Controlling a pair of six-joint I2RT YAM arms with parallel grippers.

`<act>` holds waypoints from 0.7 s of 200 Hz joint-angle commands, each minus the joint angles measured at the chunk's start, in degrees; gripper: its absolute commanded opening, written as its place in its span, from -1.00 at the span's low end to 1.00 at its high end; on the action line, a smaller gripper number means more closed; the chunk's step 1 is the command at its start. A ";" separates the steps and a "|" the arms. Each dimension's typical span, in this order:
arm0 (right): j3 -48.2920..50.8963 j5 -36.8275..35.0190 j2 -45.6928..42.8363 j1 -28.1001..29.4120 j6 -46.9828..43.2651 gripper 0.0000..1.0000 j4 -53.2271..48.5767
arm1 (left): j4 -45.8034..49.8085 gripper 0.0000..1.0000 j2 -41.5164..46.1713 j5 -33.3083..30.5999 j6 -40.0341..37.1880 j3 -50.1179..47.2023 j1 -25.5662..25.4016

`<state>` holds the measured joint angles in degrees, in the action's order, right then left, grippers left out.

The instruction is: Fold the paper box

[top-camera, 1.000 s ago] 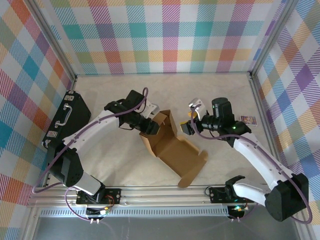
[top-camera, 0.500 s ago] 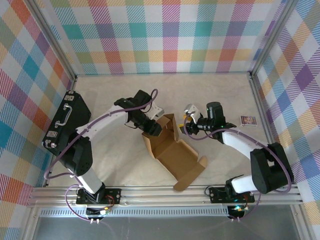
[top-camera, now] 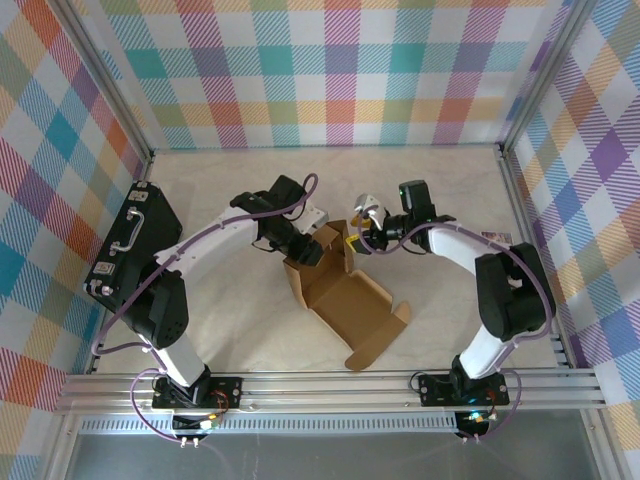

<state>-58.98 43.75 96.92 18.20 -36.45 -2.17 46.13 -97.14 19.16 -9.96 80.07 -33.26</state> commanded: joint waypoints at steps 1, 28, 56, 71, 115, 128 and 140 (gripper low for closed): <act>-6.02 10.45 2.92 -1.57 -10.99 0.18 -13.87 | 1.29 -0.11 -1.06 -2.88 -1.08 2.25 -0.05; -12.73 14.16 7.27 -1.33 -17.45 0.16 -22.53 | 0.42 -0.12 -1.33 -5.71 -2.13 2.78 0.00; -14.07 16.08 9.12 -0.24 -18.70 0.15 -21.33 | 0.80 -0.12 -3.56 -7.91 -3.77 4.82 -0.05; -15.14 16.20 10.10 0.39 -19.64 0.12 -22.27 | 0.98 -0.13 -4.62 -9.26 -4.59 5.21 0.17; -16.48 17.38 11.96 1.42 -22.80 0.04 -24.86 | -0.05 -0.16 -5.78 -7.66 -4.76 5.03 1.45; -16.15 16.83 12.46 1.92 -23.61 0.01 -24.49 | -0.76 -0.16 -5.52 -7.11 -4.78 4.90 1.59; -15.50 15.21 12.67 2.43 -24.13 -0.06 -22.65 | -1.17 -0.16 -5.27 -6.83 -4.95 4.77 1.61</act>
<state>-74.41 57.12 108.31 18.81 -56.27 -24.03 45.67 -101.01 12.36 -13.56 84.62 -32.08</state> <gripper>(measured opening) 0.503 0.418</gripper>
